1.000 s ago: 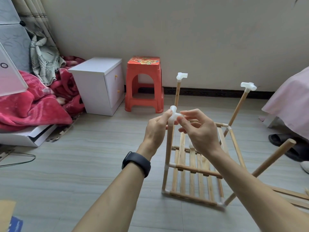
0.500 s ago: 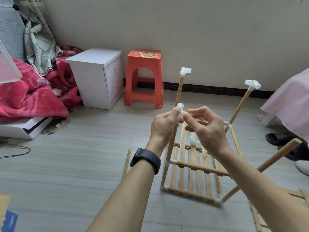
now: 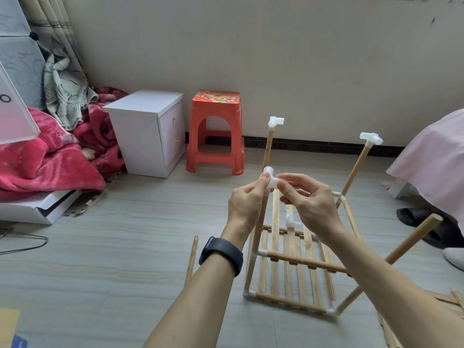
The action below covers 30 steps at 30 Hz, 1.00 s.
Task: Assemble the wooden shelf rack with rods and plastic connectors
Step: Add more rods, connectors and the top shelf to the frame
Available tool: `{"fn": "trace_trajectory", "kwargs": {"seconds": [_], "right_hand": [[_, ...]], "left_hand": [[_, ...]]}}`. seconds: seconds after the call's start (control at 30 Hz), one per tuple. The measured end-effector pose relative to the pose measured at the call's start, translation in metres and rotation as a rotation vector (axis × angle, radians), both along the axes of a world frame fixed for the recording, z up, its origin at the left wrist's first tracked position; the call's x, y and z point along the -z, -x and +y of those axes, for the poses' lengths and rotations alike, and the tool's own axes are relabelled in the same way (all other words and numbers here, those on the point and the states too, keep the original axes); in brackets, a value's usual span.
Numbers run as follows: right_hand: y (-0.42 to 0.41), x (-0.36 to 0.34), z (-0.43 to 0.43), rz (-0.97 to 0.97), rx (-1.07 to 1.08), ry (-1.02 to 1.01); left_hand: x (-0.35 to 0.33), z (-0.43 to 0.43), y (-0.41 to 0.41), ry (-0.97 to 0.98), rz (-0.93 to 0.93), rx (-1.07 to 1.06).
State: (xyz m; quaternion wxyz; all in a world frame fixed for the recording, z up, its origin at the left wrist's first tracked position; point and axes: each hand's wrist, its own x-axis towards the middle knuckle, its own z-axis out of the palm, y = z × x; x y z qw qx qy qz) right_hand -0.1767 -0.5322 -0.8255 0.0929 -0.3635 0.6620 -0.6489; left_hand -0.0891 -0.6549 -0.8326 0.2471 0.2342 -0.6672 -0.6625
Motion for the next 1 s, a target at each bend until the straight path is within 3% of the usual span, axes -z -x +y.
{"fn": "trace_trajectory", "kwargs": {"seconds": [0.33,0.47,0.57,0.67,0.77,0.83,0.9,1.0], "right_hand": [[0.0,0.004,0.001,-0.007,0.002,-0.002],[0.005,0.003,0.008,-0.022,-0.013,-0.066],[0.024,0.005,0.025,-0.099,0.04,-0.093],[0.053,0.025,0.05,-0.194,0.221,-0.183],[0.071,0.074,0.076,-0.126,0.388,-0.482],[0.074,0.108,0.087,-0.077,0.405,-0.643],[0.075,0.132,0.088,-0.036,0.382,-0.739],[0.085,0.152,0.077,0.05,0.318,-0.842]], "left_hand": [[0.002,0.002,-0.002,-0.024,-0.005,0.006],[0.003,0.003,-0.004,0.095,-0.007,0.037],[0.006,0.004,-0.008,0.332,-0.014,-0.07],[0.005,0.012,-0.01,0.782,0.146,-0.345],[0.011,0.036,-0.005,1.142,0.295,-0.213],[0.027,0.051,0.003,1.355,0.189,0.033],[0.052,0.062,0.014,1.456,-0.08,0.302],[0.088,0.063,0.035,1.34,-0.6,0.492]]}}
